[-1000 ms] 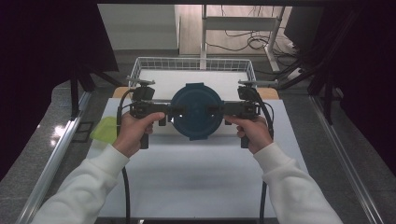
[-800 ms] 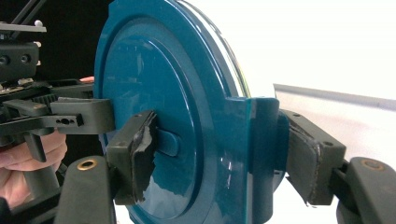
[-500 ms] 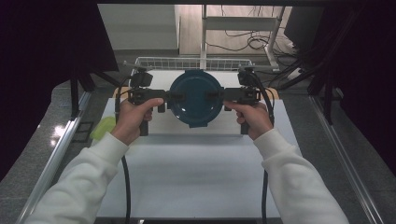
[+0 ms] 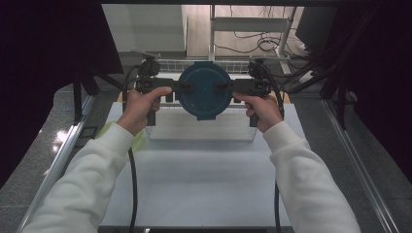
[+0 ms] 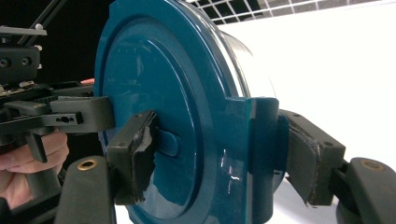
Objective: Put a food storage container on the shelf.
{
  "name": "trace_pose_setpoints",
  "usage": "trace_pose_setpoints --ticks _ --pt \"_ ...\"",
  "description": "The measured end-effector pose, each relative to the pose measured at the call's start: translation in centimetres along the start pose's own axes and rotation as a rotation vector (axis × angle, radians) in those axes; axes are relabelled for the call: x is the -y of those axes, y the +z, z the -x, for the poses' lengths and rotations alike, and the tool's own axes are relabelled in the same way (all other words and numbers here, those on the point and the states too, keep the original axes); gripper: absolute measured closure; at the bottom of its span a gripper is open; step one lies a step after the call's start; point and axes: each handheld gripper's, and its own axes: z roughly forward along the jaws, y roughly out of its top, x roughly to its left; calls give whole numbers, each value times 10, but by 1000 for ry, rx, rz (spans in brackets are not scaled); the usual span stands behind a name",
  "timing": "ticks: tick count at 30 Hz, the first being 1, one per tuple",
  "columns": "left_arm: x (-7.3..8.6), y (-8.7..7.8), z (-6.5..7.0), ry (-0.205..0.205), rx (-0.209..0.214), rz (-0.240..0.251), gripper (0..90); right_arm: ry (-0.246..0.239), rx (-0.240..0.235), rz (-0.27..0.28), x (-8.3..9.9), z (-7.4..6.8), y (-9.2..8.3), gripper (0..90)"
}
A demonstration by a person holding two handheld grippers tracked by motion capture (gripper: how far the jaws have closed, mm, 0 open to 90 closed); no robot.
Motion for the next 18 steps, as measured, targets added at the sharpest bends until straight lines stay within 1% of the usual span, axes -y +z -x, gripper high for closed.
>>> trace_pose_setpoints --ticks 6,11,12,15,17,18 --pt "-14 6 -4 3 6 -6 360 9 5 -2 -13 5 2 317" --pt "-25 7 -8 5 17 11 360 -9 16 4 -26 4 2 317" --pt "-27 7 -9 7 19 11 360 -6 17 6 -28 4 3 317" --pt "-33 10 -13 -1 25 12 360 1 22 4 -34 5 6 317" --pt "-35 13 -16 3 28 5 359 12 25 -3 -36 7 8 317" --pt "-35 15 -19 -1 32 0 359 14 25 -5 -37 8 9 317"
